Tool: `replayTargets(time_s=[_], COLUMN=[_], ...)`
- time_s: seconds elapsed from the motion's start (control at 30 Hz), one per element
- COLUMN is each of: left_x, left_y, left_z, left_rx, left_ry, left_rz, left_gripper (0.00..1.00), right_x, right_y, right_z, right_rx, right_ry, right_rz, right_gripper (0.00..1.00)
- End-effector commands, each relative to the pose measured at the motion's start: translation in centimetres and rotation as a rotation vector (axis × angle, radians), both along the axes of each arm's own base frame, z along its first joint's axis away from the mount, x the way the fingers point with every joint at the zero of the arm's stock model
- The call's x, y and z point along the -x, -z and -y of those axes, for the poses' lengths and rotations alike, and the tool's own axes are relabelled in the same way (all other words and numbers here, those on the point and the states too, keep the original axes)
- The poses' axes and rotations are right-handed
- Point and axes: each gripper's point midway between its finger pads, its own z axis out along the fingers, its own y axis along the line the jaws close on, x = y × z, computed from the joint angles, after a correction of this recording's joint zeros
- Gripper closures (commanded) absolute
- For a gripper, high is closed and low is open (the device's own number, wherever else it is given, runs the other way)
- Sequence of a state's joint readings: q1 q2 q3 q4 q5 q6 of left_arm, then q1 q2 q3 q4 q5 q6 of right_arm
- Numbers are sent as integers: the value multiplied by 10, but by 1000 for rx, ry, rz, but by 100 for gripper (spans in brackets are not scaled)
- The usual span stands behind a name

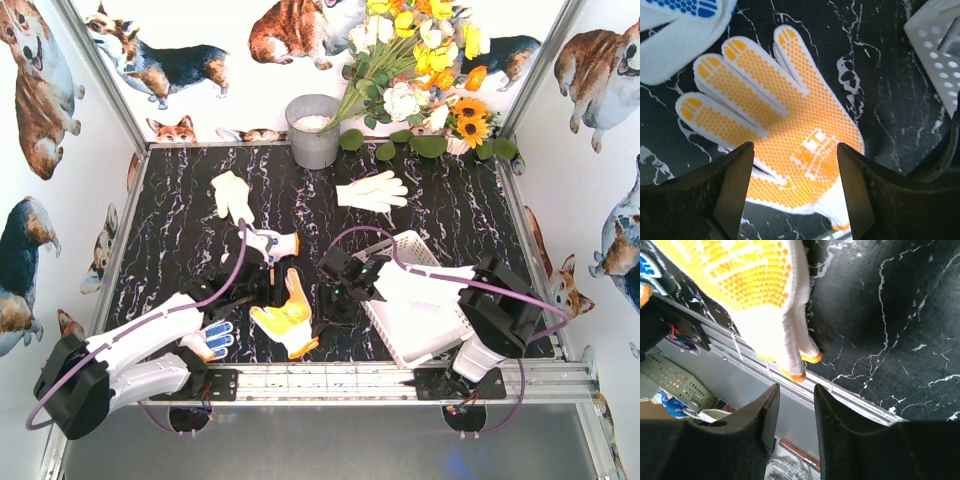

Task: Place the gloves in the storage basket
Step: Pair the glove with the glove.

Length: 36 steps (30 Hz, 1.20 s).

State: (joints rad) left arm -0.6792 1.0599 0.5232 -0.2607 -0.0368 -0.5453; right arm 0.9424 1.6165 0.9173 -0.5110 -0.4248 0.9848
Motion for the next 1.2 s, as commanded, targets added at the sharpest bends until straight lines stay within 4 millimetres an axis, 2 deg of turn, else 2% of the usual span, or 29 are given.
replayTargets(time_s=[0.0,0.17,0.3,0.5,0.7,0.8,1.0,1.17], left_x=[35,68,79,94,94,98,100,101], left_y=[2,2,3,18,24,33,38,44], left_z=[-6,10,20,27,30,29,26,21], left_rx=[32,202,301,370,388,375,356,325], left_ry=[-42,-47,-54,-51,-45,-45,-46,-54], left_rz=[-189,-341,-391,-483,-490,-515,-522,-521], left_gripper=[37,35,33,34,35,41,50,58], right_x=[-10,-9,-12,-16,-20,-18,-11,-9], right_y=[-23,-20,-18,-12,-7,-4,-6,-2], right_z=[-3,-12,-16,-21,-23,-24,-28,-25], right_rx=[-27,-48,-53,-49,-48,-49,-73,-62], right_ry=[-27,-40,-46,-58,-60,-68,-87,-80], right_rz=[97,91,102,109,121,104,67,57], right_gripper=[63,63,64,69,73,80,95,100])
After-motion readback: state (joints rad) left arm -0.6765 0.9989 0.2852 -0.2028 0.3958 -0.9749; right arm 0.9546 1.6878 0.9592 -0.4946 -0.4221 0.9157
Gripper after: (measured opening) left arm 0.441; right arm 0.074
